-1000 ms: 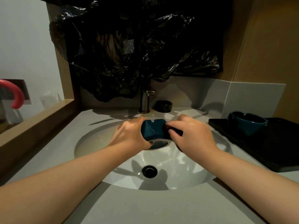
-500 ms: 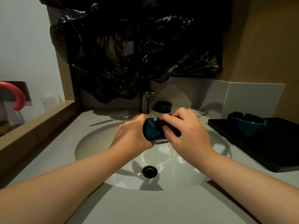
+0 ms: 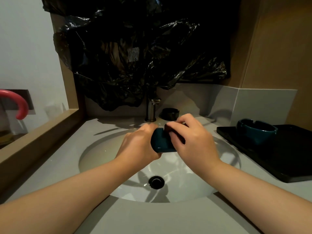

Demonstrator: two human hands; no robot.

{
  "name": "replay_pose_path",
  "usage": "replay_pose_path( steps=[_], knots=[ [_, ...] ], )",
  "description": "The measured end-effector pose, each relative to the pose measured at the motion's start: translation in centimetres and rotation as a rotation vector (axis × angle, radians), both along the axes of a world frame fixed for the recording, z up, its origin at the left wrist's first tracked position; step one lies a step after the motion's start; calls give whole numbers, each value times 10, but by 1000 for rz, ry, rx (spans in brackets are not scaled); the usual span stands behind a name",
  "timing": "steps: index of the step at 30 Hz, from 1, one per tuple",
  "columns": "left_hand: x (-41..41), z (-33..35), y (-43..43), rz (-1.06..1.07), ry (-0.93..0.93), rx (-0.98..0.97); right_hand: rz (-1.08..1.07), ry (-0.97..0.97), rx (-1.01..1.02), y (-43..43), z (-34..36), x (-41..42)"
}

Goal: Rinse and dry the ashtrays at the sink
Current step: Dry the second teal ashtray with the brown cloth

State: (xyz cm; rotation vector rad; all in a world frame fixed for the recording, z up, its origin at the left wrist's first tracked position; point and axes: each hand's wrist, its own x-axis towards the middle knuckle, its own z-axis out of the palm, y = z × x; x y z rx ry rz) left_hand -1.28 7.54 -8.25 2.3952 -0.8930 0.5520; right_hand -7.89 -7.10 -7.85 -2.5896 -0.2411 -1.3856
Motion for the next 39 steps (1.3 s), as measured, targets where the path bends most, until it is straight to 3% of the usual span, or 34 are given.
replay_pose_path(
  steps=[4,10,15,18,20,23,24,28,30,34,39],
  knots=[
    [0,-1,0,-6,10,-22,-74,14,178,-10,-1,2],
    [1,-3,0,2,22,-89,25,-83,-111,-4,2,-5],
    [-1,1,2,-30,134,-238,-58,118,493,-30,0,6],
    [-1,1,2,-32,168,-260,8,108,597,-28,3,6],
    [0,0,1,-27,154,-239,82,8,452,-12,10,-1],
    [-1,-2,-2,-42,109,-190,62,-124,30,4,11,-4],
    [-1,-2,-2,-43,105,-200,43,-138,11,3,10,-1],
    [-1,-1,1,-40,173,-273,-11,25,490,-15,8,7],
    [-1,-1,-1,-48,198,-283,-64,106,608,-28,5,11],
    [-2,0,-7,-42,266,-301,-25,-6,488,-20,11,4],
    [-1,3,-22,57,376,-336,7,-66,19,-6,12,-2]
  ],
)
